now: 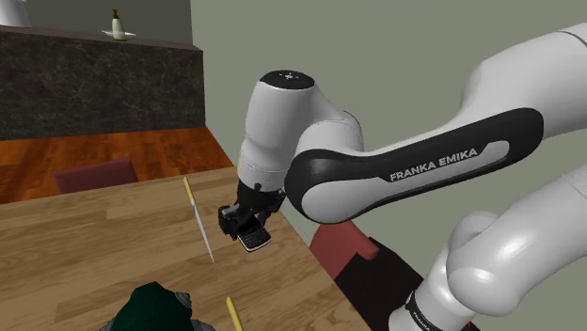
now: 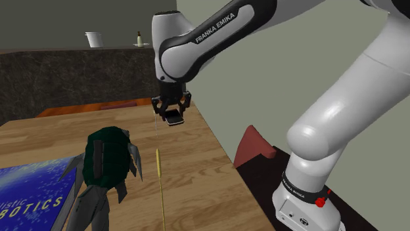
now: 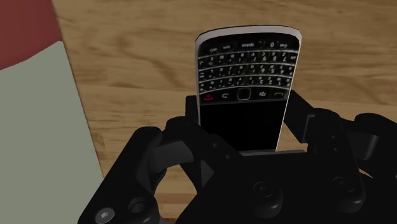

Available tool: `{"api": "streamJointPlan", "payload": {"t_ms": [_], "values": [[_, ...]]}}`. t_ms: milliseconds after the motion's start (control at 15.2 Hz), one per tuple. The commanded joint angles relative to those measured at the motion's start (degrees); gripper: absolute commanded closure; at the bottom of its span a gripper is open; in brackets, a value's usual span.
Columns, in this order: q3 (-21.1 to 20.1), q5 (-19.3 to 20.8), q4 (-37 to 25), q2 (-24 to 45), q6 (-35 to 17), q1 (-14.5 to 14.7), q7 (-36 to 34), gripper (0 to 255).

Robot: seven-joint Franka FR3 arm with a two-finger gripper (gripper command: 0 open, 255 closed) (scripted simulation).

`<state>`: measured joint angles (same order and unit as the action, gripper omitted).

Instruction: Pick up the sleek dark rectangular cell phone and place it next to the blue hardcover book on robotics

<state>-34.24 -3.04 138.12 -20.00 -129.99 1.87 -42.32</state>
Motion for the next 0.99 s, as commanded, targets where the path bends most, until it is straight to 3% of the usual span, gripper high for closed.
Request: {"api": "streamJointPlan", "payload": {"t_ms": [0,462,660,924], "values": [[-2.80,2.23,-3.67,3.76,0.33,-0.87,-3.73,255],[-11.42,15.95,-18.94,20.44,4.26,-1.84,-19.24,255],[-12.63,23.25,-26.75,28.87,7.76,1.02,-25.78,255],[-11.48,31.05,-38.42,39.58,13.44,8.01,-31.89,255]]}}
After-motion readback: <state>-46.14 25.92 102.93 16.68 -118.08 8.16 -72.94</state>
